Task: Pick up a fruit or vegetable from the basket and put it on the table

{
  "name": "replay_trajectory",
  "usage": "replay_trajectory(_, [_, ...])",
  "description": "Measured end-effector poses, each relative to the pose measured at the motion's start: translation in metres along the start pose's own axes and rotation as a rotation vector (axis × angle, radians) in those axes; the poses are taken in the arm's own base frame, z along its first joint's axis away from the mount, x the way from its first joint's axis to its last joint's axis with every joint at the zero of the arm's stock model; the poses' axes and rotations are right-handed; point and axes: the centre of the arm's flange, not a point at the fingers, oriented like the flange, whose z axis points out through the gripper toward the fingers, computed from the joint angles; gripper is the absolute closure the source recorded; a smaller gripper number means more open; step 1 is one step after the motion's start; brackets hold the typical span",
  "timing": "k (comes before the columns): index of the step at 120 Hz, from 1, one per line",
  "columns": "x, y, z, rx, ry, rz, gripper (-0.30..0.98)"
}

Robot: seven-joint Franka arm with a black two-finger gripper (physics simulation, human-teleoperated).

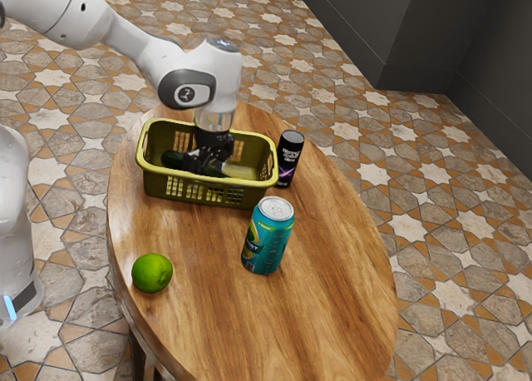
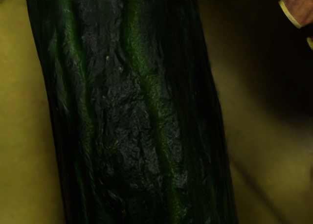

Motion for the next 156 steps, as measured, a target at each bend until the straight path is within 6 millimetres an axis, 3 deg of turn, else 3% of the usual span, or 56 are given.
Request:
replay_trajectory(19, [-0.003,0.013,-0.007,-0.023,0.015,0.032,0.05])
replay_trajectory(46, [-0.006,0.015,0.006,-0.002,0.026,0.096,0.06])
replay_trajectory(73, [-0.005,0.016,0.006,-0.006,0.026,0.115,0.08])
replay_trajectory(95, [-0.007,0.015,0.003,-0.016,0.026,0.113,0.18])
replay_trajectory(122, [-0.010,0.014,0.003,-0.018,0.025,0.105,0.22])
replay_trajectory(136, [-0.011,0.013,0.000,-0.023,0.022,0.103,0.34])
replay_trajectory(156, [-0.013,0.011,-0.001,-0.023,0.022,0.102,0.42])
